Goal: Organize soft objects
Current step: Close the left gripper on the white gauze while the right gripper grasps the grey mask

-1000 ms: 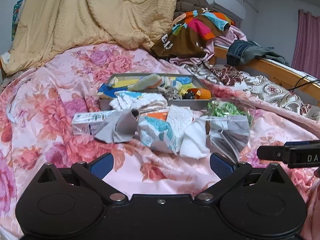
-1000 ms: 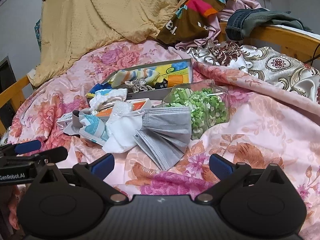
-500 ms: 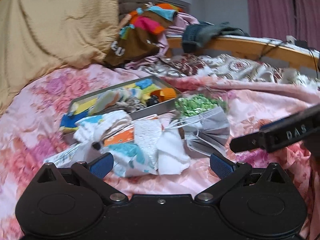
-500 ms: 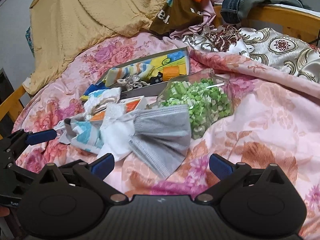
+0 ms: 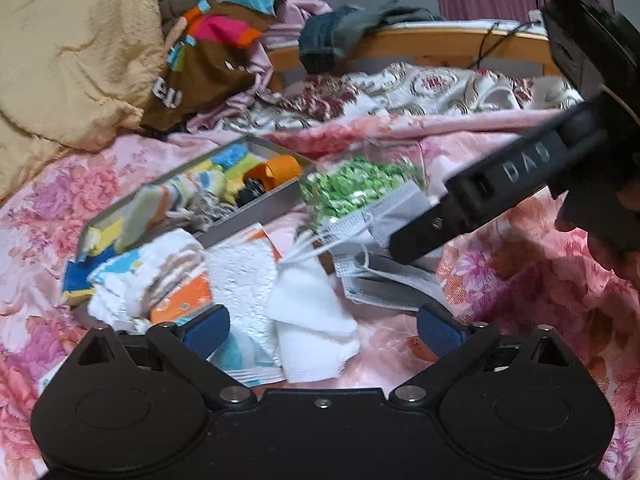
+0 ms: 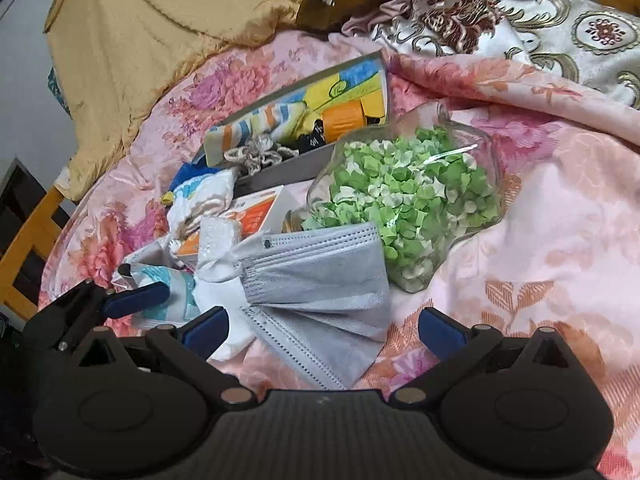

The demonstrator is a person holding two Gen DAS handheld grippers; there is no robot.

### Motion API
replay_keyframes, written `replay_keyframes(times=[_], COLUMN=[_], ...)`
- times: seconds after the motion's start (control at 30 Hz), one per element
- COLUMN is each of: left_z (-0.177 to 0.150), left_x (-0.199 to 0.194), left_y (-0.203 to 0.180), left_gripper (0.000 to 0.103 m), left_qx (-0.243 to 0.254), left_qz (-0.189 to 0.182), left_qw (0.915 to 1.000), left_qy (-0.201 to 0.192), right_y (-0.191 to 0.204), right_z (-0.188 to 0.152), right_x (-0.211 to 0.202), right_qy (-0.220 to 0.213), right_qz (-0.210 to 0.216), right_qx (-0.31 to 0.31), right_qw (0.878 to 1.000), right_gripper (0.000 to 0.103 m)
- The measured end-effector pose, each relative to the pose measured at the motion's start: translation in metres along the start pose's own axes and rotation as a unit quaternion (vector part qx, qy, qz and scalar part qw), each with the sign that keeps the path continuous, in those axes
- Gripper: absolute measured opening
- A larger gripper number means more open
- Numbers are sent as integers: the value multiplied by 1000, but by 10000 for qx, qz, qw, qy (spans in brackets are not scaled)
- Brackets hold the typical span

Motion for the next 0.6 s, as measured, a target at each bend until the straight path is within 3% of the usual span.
replay_keyframes(times=[0.37,0.6], left_z=[0,-5], left_x=[31,33], left_y=[2,13], left_gripper=[68,43], left_qx=[-214,-823], left_qz=[82,112], left_qw=[9982,9950], left_qy=[545,546], right_y=[3,1], right_z=[-3,-4], right_x=[19,19], right_qy=[266,169], right_qz=[54,13], right_qx=[-96,-22], right_qw=[9996,9999], right_gripper=[102,96])
Point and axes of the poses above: each gripper's, at about its wrist camera, not at the fingertips, and x roughly the way its jaws point, y to its left, z to its top, the point moved 2 cm from there along x, roughly the way its jaws point, and after that the axes turned 10 degrees about x, right-handed, at the moved point
